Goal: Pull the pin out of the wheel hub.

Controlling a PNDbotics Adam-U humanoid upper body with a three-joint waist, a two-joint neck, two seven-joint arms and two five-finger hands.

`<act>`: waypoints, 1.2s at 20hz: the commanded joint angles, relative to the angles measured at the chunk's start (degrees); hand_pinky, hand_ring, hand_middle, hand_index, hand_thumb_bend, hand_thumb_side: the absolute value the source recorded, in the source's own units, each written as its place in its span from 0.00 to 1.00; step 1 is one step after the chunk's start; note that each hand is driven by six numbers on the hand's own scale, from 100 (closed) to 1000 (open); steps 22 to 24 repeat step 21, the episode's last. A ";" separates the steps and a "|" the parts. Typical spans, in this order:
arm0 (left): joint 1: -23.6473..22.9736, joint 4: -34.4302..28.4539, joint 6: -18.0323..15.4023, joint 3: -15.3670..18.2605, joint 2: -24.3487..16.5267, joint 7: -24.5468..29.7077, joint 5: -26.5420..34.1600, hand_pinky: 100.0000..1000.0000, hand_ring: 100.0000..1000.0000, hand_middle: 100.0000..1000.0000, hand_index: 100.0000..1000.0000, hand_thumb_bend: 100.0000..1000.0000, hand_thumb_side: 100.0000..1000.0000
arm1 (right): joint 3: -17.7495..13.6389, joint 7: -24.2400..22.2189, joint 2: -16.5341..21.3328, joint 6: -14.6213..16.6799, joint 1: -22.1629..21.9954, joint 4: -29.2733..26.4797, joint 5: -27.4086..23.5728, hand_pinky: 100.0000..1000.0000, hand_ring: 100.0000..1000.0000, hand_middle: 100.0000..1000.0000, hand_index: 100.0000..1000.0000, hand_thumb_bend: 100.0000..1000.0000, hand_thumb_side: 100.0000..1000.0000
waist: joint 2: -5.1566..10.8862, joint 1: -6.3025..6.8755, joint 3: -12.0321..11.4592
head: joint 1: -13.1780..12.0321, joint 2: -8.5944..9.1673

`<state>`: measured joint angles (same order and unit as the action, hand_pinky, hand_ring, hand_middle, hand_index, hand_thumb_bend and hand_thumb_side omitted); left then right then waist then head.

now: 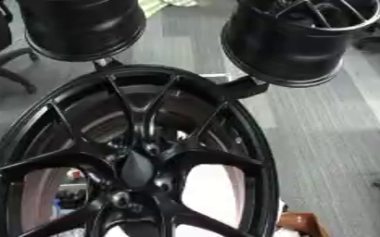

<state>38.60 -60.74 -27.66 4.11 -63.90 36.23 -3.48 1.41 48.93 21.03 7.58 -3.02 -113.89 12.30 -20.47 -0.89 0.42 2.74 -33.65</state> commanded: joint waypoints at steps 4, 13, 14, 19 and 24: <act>0.80 -8.01 -0.89 0.73 -0.80 0.03 6.70 0.85 0.82 0.82 0.83 0.00 0.22 | -0.52 -0.09 1.21 0.31 0.15 -0.70 0.00 0.84 0.73 0.56 0.76 0.00 0.31 | 1.46 -0.02 -0.26 | 0.32 0.42; -10.15 -51.33 6.80 1.49 6.40 -20.69 31.11 0.83 0.80 0.81 0.82 0.00 0.64 | -0.95 -0.70 3.00 1.43 0.83 -0.70 -0.03 0.84 0.73 0.57 0.76 0.00 0.29 | 2.14 -0.78 -0.29 | 0.91 0.75; -10.65 -52.62 7.46 1.34 7.93 -22.44 32.39 0.82 0.79 0.80 0.82 0.00 0.64 | -1.08 -0.78 3.23 1.60 0.95 -0.70 -0.10 0.84 0.73 0.57 0.76 0.00 0.28 | 2.31 -0.86 -0.19 | 0.80 0.57; -12.95 -53.82 7.78 0.25 16.01 -22.53 36.51 0.82 0.79 0.80 0.82 0.00 0.60 | -1.57 -0.87 3.69 2.00 1.26 -0.70 0.23 0.84 0.74 0.57 0.76 0.00 0.27 | 2.63 -1.42 -0.08 | 0.56 0.05; -14.05 -53.85 7.52 -0.09 19.11 -20.52 37.06 0.82 0.79 0.80 0.82 0.00 0.58 | -1.68 -0.59 3.69 1.99 1.43 -0.70 0.83 0.84 0.74 0.57 0.76 0.00 0.26 | 2.61 -1.70 -0.13 | 0.50 0.12</act>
